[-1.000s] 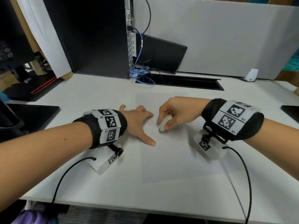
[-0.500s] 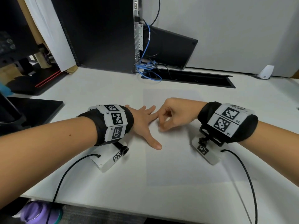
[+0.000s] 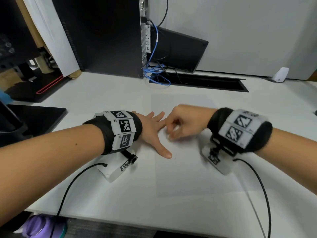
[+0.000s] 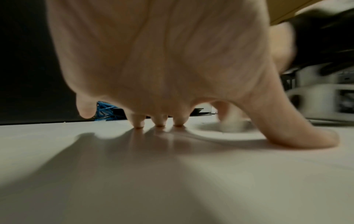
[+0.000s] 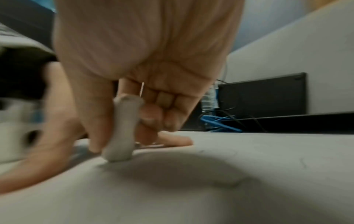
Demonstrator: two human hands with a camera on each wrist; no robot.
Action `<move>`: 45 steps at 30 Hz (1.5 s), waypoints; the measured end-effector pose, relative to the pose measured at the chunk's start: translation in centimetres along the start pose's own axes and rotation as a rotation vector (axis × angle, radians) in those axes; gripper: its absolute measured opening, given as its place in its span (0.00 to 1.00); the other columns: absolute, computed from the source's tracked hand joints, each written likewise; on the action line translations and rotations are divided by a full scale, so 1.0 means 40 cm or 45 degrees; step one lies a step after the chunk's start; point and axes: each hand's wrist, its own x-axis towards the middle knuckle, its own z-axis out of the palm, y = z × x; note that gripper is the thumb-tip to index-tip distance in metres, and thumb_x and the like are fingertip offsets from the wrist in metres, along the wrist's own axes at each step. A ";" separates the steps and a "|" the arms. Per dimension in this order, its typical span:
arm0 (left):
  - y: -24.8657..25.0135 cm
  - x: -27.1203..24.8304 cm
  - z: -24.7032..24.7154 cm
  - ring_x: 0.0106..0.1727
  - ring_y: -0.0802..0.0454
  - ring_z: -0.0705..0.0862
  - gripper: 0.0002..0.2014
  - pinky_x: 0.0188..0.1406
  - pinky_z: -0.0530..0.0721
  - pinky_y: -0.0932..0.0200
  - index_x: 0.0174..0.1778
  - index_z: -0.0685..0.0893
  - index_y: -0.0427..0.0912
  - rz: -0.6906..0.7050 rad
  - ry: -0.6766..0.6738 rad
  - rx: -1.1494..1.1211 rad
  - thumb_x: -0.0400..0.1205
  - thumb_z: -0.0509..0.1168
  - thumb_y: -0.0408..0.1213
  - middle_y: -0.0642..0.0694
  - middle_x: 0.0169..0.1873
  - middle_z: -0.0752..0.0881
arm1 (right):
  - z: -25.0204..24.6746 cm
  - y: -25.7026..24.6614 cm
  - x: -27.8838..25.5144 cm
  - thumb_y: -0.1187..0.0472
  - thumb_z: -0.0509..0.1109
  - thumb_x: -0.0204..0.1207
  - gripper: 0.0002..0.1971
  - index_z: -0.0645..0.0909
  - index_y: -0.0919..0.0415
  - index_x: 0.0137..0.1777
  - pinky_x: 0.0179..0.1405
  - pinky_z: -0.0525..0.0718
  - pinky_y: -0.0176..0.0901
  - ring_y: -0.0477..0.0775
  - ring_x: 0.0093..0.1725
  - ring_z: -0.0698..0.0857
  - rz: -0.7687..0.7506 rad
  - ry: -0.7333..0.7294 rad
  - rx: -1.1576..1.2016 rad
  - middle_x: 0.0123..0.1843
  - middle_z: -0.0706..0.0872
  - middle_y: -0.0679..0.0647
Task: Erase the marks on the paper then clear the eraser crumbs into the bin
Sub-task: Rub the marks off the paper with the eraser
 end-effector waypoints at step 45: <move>0.003 -0.003 -0.001 0.83 0.54 0.33 0.57 0.76 0.36 0.27 0.79 0.36 0.66 0.000 0.030 -0.048 0.63 0.66 0.74 0.62 0.81 0.33 | -0.021 0.003 0.006 0.62 0.73 0.72 0.08 0.85 0.68 0.40 0.30 0.71 0.23 0.38 0.27 0.75 -0.071 -0.094 -0.109 0.29 0.80 0.48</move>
